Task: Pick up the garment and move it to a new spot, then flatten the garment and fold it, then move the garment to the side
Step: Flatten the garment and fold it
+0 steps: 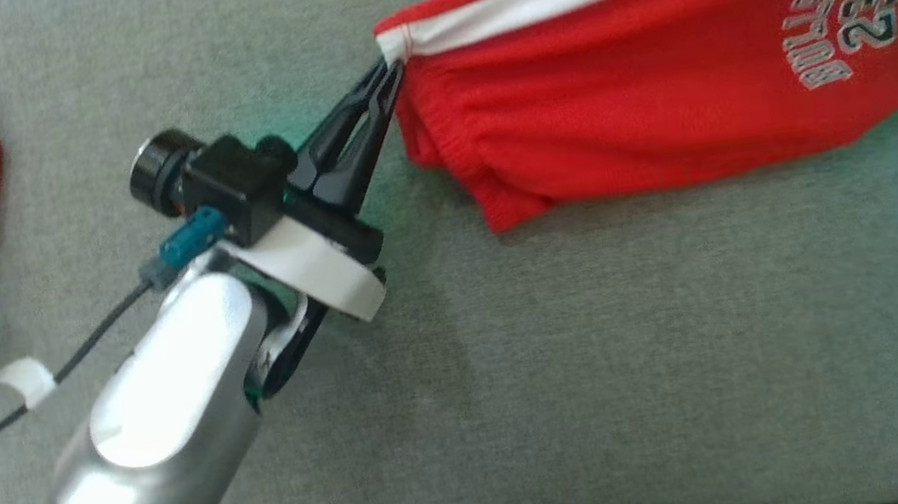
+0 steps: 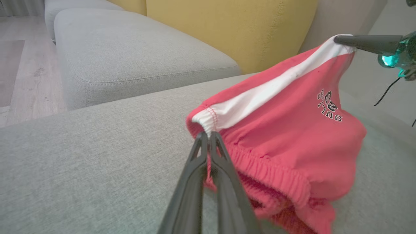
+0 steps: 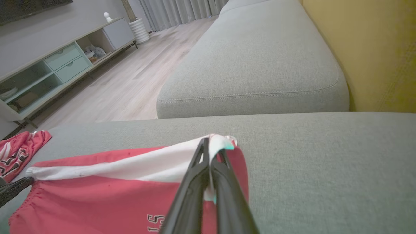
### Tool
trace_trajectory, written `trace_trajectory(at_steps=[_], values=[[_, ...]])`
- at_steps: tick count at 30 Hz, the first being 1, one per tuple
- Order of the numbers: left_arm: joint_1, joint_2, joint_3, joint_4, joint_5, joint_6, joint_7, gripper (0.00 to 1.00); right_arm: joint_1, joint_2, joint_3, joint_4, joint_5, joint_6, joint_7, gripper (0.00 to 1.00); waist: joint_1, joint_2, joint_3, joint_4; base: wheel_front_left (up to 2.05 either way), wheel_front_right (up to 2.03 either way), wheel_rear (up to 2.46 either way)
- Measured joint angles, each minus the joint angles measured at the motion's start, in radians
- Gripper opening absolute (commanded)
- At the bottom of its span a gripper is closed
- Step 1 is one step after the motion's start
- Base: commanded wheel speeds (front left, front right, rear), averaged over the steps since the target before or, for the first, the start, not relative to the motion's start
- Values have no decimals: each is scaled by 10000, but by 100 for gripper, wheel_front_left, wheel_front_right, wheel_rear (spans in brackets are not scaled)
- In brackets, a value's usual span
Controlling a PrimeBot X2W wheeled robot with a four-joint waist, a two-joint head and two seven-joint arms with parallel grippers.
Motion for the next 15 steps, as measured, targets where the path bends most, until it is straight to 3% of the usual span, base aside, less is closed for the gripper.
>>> trace_trajectory(at_steps=[12,13,14,15], values=[[-779,-324,8,545,119,19,-221,0,-2650,-389,1827,1576,144,0,-102,0,-1,0,854,634,0,0,0],[-792,-351,6,596,117,19,-221,0,-2807,-382,1987,1685,144,0,-111,8,-1,0,898,654,0,0,0],[-806,-382,4,646,117,19,-224,0,-2947,-372,2130,1785,144,0,-182,45,-1,0,930,667,0,0,0],[-838,-416,-4,702,117,19,-286,16,-3075,-359,2265,1893,146,0,-245,100,-1,0,951,672,0,0,0]])
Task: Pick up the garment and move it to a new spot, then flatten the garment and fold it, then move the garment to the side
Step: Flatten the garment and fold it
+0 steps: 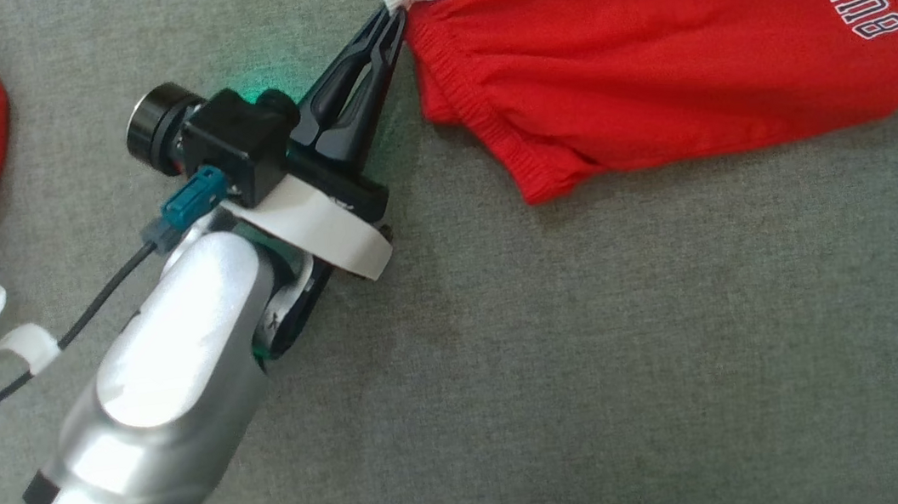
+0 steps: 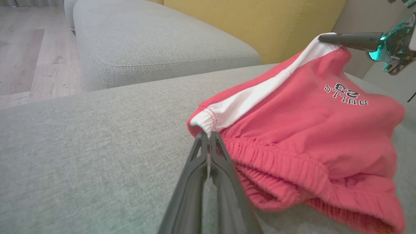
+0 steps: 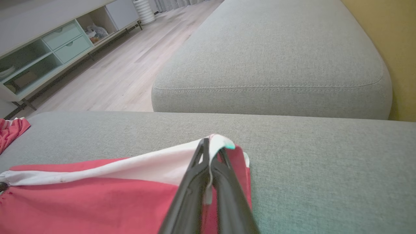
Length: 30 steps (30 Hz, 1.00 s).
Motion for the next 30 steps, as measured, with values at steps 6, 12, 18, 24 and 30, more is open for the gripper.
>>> trace_trajectory(at_steps=[6,12,18,24,30], values=[[-72,-150,4,313,2,221,-464,100,-237,105,679,447,316,0,-487,100,-2,0,-197,-72,0,0,0],[929,-261,464,382,393,1499,-1695,100,418,148,1124,938,554,0,-941,100,-3,0,-863,-261,0,0,0],[2495,-823,1772,-594,1300,2932,-1916,100,1160,830,1127,2383,410,0,-1195,100,-4,1,-1486,-170,0,0,0],[3985,-1630,2690,-1866,2548,3252,-1946,100,1170,1726,988,4510,-21,0,-1354,100,-4,1,-1817,384,0,0,0],[4774,-2023,2932,-2117,3078,3076,-1946,100,965,2092,901,5731,-105,0,-1246,0,-4,1,-2061,913,0,0,0]])
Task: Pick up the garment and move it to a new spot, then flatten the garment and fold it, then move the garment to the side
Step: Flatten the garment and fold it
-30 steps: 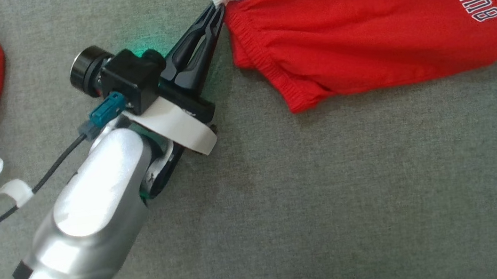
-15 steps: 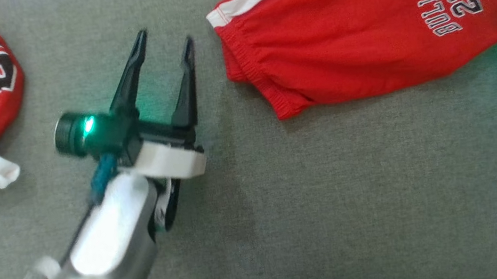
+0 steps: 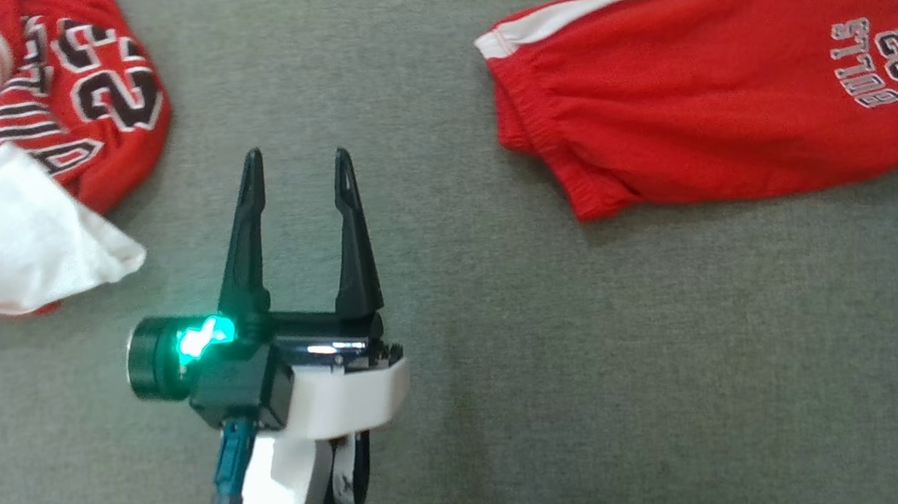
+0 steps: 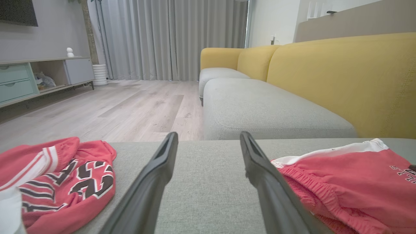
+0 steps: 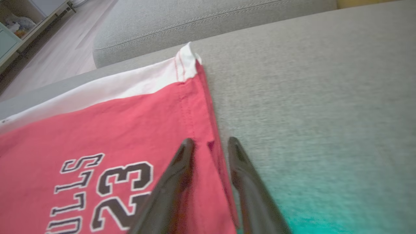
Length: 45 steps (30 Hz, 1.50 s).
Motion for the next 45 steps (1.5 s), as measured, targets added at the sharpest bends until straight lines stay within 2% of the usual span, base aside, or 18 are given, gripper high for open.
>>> trace_trajectory(at_steps=[4,8,11,16,21,25,30,35,36,37,39,41,45], values=[[401,-173,221,-100,180,-96,0,100,-79,257,123,230,19,0,8,0,2,0,-230,211,0,0,0],[775,-222,495,-130,267,-198,0,100,-71,230,182,497,19,0,-130,0,3,0,-400,62,0,0,0],[870,-247,635,-146,280,-297,0,100,-62,-73,205,692,15,2,-249,0,3,0,-496,-200,0,0,0],[872,-276,821,-150,456,-546,0,100,13,-1053,251,853,-401,0,-642,0,2,0,-627,-725,0,0,0],[872,-284,901,-54,560,-744,0,100,46,-1185,205,288,-606,0,-1187,0,3,0,-742,-1160,0,0,0],[967,-286,913,138,616,-869,0,100,-232,-941,376,-961,-1323,0,-1465,0,3,0,-1048,-1317,0,0,0],[1170,-286,888,245,604,-947,0,100,-308,-253,594,-2343,-1962,0,-1413,0,2,0,-1365,-1248,0,0,0],[1238,-286,888,249,581,-943,0,100,-166,972,980,-3302,-2485,0,-677,0,2,0,-1547,-974,0,0,0],[1269,-286,880,247,514,-941,0,100,-50,1266,1066,-3411,-2546,0,-514,47,2,0,-1567,-917,0,0,0],[1305,-286,869,249,474,-940,0,100,129,1580,1135,-3492,-2535,0,-360,100,2,0,-1585,-858,0,0,0],[1341,-284,834,267,391,-930,0,100,626,2167,1151,-3582,-2533,0,-284,100,3,0,-1624,-738,0,0,0],[1344,-286,809,280,336,-874,0,100,1151,2451,1037,-3741,-2546,0,-435,100,3,0,-1702,-633,0,0,0],[1520,-288,880,230,236,-784,0,100,1758,2309,-330,-3929,-3166,0,-1553,100,3,0,-2002,-570,0,0,0]])
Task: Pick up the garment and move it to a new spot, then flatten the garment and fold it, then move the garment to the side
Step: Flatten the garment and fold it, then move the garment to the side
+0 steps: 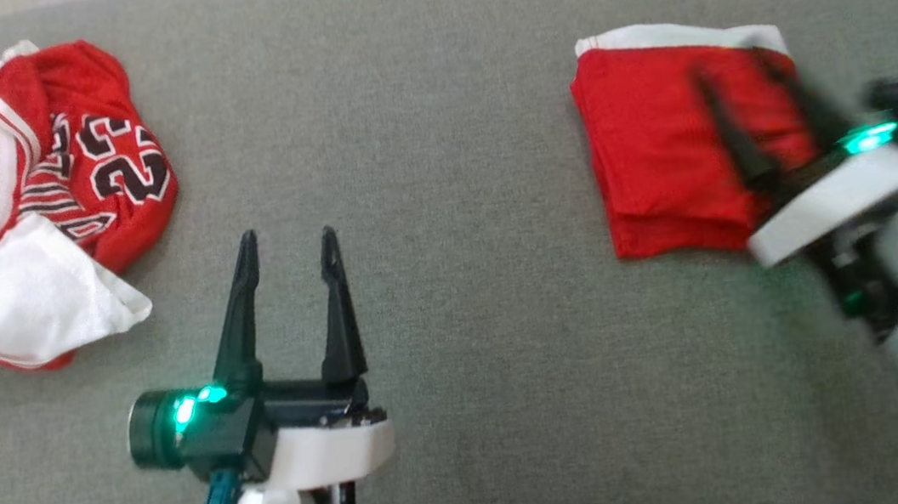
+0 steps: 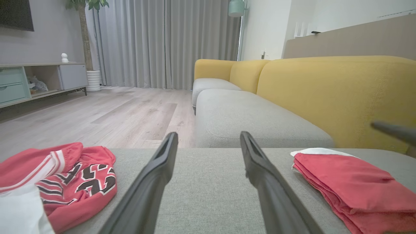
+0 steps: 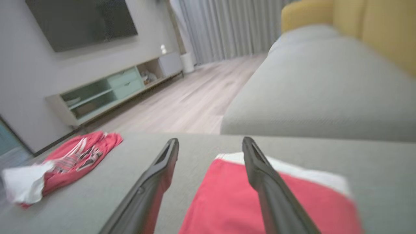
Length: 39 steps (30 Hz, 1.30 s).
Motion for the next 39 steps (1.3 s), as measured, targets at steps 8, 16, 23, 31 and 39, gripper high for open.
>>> trace_trajectory(at_steps=[8,16,23,31,39], values=[[1134,6,479,-199,-109,73,0,100,2365,113,-3338,-1415,-1572,0,-535,100,-1,0,-790,-279,0,0,0],[2571,13,1001,-228,-249,67,0,100,5739,1463,-4266,-2169,-3005,0,-535,100,-2,0,-1792,-610,0,0,0],[3329,25,1193,105,23,-115,2,100,6372,1766,-4190,-2186,-3607,0,-535,100,-3,0,-2368,-816,0,0,0],[3319,27,1312,249,33,-194,2,100,6378,1946,-4038,-2251,-4006,0,-535,100,-1,0,-2547,-955,0,0,0],[3320,27,1317,290,33,-194,2,100,6382,2192,-4033,-2278,-4021,0,-535,100,0,0,-2580,-980,0,0,0]])
